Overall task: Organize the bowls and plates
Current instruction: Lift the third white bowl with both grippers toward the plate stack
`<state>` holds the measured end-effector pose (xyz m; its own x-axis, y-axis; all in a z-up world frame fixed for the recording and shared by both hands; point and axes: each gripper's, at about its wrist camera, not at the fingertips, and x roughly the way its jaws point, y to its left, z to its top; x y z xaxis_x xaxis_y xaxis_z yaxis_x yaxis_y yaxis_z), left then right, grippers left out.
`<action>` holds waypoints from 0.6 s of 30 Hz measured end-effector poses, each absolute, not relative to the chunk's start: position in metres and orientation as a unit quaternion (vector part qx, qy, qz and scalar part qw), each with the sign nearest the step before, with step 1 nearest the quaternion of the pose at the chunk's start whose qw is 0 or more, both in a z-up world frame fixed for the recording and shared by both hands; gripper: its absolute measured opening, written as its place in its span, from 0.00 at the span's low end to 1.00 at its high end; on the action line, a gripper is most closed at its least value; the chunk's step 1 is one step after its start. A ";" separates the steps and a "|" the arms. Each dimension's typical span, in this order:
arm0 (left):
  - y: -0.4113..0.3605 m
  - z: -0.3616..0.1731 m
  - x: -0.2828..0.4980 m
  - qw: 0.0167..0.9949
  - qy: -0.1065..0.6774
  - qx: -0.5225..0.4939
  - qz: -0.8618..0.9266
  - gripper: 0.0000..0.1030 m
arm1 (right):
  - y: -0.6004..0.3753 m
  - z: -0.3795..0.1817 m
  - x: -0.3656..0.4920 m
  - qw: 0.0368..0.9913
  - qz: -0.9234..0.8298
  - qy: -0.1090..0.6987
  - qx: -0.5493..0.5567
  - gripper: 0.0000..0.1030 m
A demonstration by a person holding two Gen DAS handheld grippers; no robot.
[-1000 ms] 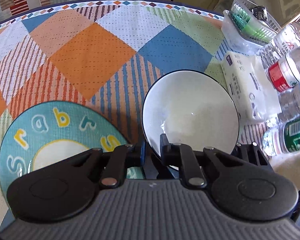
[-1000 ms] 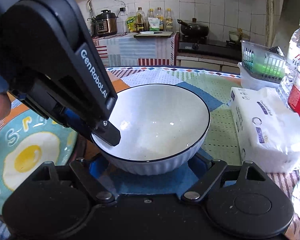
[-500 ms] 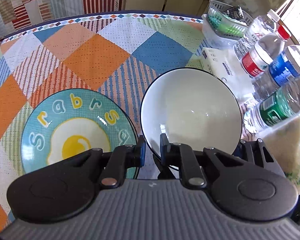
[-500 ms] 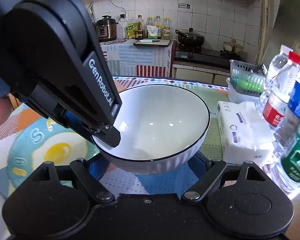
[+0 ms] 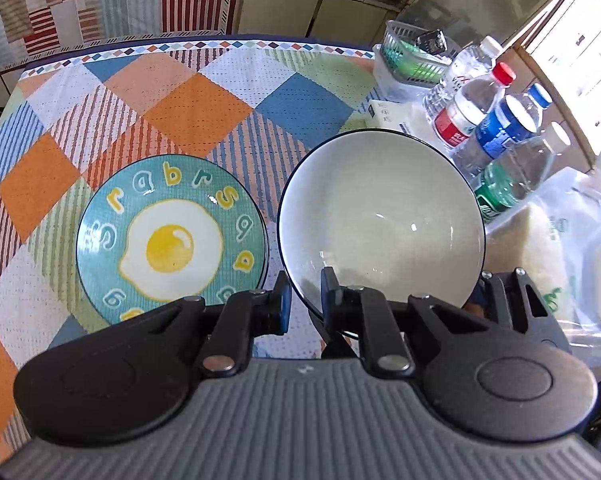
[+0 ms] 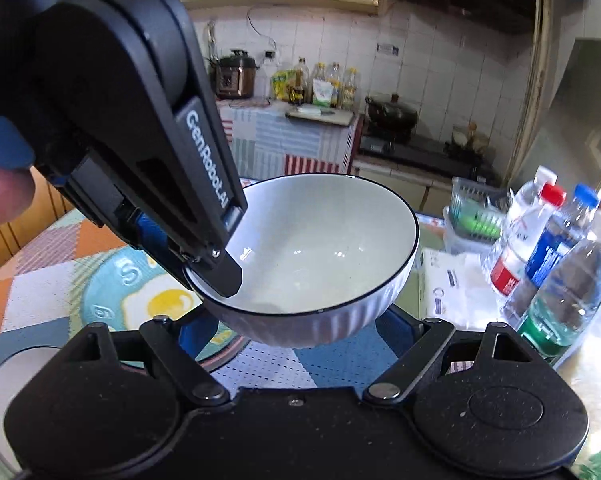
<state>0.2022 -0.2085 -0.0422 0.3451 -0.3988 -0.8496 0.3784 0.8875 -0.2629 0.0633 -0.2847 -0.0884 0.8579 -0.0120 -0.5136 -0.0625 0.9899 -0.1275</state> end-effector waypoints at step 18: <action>-0.125 -0.028 0.122 0.823 0.521 0.004 -0.226 0.13 | -0.216 -0.067 -0.003 0.951 0.072 0.281 -0.103 0.86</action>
<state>0.1219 -0.1250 -0.0277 0.3555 -0.3681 -0.8591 0.3758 0.8979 -0.2293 -0.0034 -0.2165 -0.0675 0.8314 0.0793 -0.5500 -0.1955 0.9682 -0.1559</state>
